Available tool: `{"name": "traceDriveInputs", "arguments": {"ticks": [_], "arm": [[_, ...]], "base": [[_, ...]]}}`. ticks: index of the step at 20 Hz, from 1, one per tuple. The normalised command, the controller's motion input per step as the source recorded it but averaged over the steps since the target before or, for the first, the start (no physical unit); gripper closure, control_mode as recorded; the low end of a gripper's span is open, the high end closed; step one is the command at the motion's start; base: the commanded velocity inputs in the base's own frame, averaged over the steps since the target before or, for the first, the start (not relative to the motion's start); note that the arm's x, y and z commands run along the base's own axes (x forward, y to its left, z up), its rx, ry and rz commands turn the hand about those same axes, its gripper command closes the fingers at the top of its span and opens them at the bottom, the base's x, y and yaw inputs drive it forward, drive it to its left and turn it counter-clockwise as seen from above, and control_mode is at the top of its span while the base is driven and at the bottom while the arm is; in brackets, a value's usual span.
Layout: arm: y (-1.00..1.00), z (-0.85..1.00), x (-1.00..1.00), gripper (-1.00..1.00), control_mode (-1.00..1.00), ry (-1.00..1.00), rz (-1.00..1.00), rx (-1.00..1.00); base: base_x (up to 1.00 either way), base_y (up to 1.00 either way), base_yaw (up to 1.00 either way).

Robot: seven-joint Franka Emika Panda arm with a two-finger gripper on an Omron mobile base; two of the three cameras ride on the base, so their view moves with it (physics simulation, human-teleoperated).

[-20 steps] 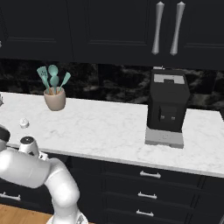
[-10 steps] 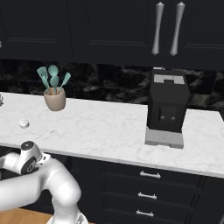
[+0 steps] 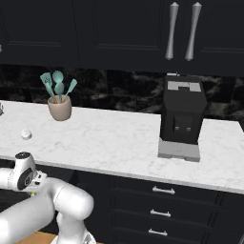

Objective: Pick the dish brush from the drawer and place it on the counter.

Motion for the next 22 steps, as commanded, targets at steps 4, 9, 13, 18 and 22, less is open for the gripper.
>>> {"name": "traceDriveInputs", "arguments": {"ticks": [4,9,13,18,22], "arm": [[-0.17,1.0,-0.5,1.0,-1.0,-0.05,0.1,0.0],[-0.16,1.0,-0.62,1.0,-1.0,-0.23,0.1,0.0],[-0.16,1.0,-0.62,1.0,-1.0,-0.17,0.06,0.0],[-0.26,1.0,-0.27,1.0,-1.0,-0.1,0.06,0.0],[-0.49,1.0,0.02,1.0,-1.0,-0.04,0.02,0.02]], "base": [[0.0,0.0,0.0],[0.0,0.0,0.0],[0.0,0.0,0.0],[0.0,0.0,0.0],[0.0,0.0,0.0]]}}
